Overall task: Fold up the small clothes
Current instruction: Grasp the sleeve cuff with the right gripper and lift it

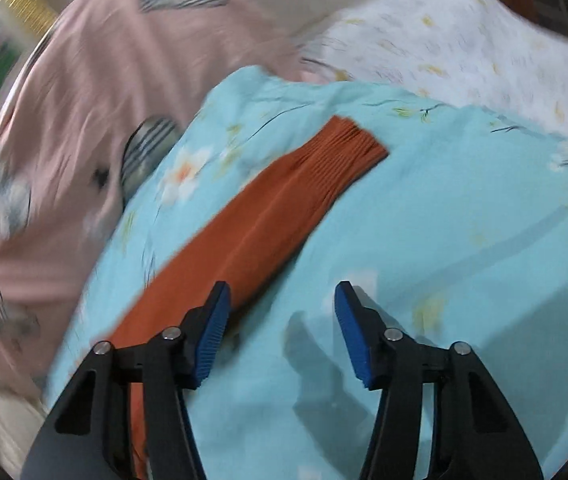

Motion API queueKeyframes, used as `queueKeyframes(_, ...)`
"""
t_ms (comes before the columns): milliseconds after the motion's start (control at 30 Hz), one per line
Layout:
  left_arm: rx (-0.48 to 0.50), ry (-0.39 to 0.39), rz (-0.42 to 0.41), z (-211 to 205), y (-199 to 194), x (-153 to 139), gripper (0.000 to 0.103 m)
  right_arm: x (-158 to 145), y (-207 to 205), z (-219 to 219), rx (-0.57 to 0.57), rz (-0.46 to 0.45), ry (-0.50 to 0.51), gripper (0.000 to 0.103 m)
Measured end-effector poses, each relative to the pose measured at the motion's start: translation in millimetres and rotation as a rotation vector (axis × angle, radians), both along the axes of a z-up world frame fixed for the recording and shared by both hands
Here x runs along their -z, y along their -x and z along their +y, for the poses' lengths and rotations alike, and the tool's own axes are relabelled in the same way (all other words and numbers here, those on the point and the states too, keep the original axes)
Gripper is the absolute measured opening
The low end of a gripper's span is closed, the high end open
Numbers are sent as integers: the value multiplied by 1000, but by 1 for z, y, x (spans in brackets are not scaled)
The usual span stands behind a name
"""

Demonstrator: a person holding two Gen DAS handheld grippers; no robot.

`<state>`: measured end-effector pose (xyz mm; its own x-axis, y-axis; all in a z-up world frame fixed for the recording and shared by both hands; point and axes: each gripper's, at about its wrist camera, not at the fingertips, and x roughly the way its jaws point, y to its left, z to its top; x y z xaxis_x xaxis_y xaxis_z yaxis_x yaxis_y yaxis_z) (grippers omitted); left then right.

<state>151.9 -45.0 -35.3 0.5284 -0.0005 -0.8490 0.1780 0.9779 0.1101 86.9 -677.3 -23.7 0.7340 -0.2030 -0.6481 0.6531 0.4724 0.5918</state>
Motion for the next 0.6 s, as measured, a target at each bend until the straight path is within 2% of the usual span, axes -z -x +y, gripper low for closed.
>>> queueKeyframes(100, 4, -18, 22, -8, -10, 8, 102, 9, -9, -30, 67, -14, -31, 53)
queueKeyframes(200, 11, -32, 34, -15, -18, 14, 102, 9, -20, -48, 96, -14, -23, 45)
queueKeyframes(233, 14, -36, 40, -18, -21, 16, 102, 7, -22, -52, 92, -2, -6, 40)
queueKeyframes(300, 19, -31, 46, -21, -26, 20, 102, 4, -29, -55, 56, 7, 8, 13)
queueKeyframes(333, 22, -33, 52, -22, -26, 21, 102, -1, -30, -51, 33, 3, 22, 8)
queueKeyframes(467, 34, -11, 50, -25, -27, 22, 102, -36, -39, 0, -118, -31, 144, 7)
queueKeyframes(600, 43, 11, 45, -23, -24, 21, 102, -60, -57, 77, -308, -76, 175, 7)
